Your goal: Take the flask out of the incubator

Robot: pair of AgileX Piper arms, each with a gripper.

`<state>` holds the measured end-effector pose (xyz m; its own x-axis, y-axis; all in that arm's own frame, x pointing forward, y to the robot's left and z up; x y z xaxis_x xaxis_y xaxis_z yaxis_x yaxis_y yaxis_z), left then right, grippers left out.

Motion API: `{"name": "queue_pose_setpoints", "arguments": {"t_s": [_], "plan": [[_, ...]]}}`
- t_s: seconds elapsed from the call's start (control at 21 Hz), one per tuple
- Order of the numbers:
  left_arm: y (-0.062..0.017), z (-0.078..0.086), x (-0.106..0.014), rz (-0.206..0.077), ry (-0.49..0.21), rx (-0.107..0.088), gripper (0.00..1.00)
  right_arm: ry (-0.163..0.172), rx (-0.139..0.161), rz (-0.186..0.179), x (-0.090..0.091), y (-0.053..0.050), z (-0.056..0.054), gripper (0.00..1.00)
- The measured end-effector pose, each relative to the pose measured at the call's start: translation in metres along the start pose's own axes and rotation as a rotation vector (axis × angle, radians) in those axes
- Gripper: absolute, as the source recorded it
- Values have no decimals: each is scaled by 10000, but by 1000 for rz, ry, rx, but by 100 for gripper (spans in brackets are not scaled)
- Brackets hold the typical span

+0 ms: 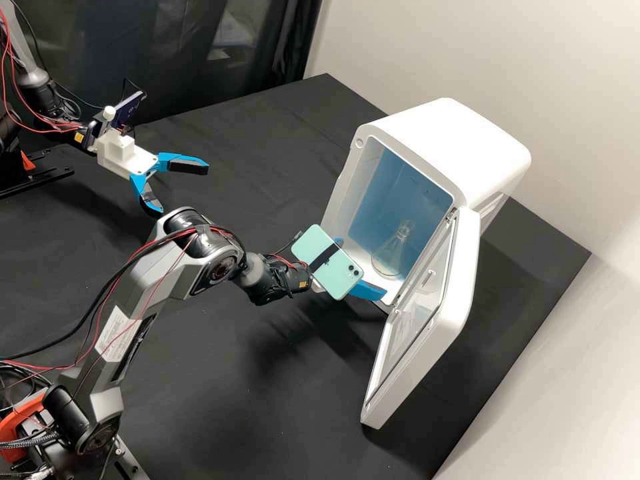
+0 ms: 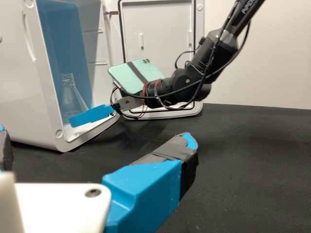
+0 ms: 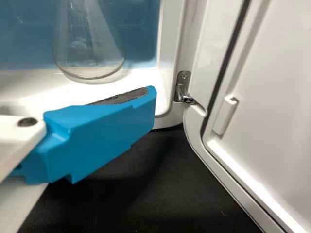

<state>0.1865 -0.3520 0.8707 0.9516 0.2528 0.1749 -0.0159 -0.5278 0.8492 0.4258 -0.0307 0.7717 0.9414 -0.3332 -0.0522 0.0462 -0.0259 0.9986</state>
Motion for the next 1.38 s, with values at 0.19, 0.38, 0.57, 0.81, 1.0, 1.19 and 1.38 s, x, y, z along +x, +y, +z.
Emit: {"name": "queue_pose_setpoints", "arguments": {"t_s": [0.19, 0.38, 0.57, 0.81, 1.0, 1.19, 1.38], "plan": [[0, 0, 0, 0, 0, 0, 100, -5, 6, 9, 77, 50, -69, 100], [0, 0, 0, 0, 0, 0, 100, -6, 5, 31, 152, 136, -192, 100], [0, 0, 0, 0, 0, 0, 100, -28, -5, 51, 275, 147, -237, 100], [0, 0, 0, 0, 0, 0, 100, -70, 0, 39, 382, 111, -210, 100], [0, 0, 0, 0, 0, 0, 100, -90, -22, 22, 473, 107, -198, 100], [-1, 5, 1, -1, -2, 0, 100, -103, -26, 8, 563, 163, -237, 100], [-1, 5, 1, -1, -2, 0, 100, -117, -7, -11, 637, 243, -259, 100]]}}
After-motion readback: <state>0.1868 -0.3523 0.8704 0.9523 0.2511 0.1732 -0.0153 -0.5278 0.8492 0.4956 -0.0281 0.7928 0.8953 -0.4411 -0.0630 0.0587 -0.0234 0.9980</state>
